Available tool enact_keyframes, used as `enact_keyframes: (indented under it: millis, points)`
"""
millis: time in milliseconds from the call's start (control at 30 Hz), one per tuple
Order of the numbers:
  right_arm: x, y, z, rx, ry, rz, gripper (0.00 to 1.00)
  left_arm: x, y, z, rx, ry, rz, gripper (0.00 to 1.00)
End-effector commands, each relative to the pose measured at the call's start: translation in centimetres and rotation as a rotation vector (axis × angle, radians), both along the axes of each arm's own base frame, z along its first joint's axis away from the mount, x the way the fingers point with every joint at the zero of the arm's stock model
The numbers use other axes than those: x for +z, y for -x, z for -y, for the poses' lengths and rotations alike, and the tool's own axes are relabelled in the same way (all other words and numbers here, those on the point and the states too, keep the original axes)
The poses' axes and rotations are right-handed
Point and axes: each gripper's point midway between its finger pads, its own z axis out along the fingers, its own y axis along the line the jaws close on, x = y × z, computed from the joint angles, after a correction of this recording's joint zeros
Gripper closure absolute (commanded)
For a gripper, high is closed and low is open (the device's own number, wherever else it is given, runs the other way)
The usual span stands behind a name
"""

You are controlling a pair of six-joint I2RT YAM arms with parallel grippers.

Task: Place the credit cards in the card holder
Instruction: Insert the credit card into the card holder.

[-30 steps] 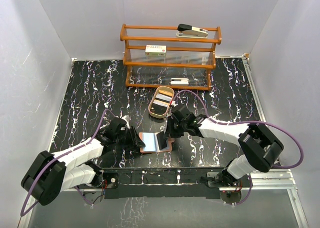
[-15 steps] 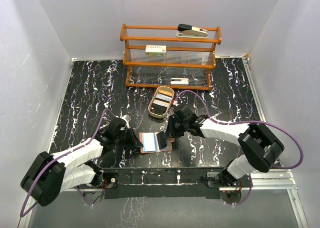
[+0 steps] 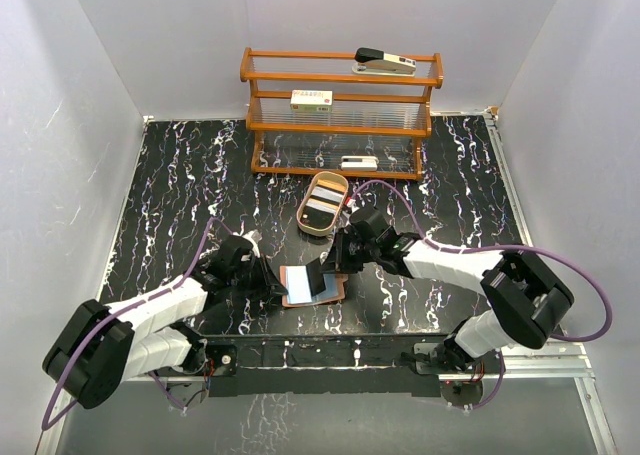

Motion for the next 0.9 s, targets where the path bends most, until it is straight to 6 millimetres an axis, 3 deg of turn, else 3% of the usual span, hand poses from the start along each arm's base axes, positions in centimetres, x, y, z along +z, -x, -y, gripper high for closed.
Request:
enact_keyframes:
  millis: [0, 867]
  points:
    - [0.4, -0.7, -0.2, -0.029, -0.032, 0.031, 1.0, -0.5, 0.7, 0.0, -0.017, -0.002, -0.021, 1.0]
    - [-3.0, -0.2, 0.3, -0.023, 0.018, -0.01, 1.0, -1.3, 0.9, -0.1, -0.032, -0.023, -0.039, 1.0]
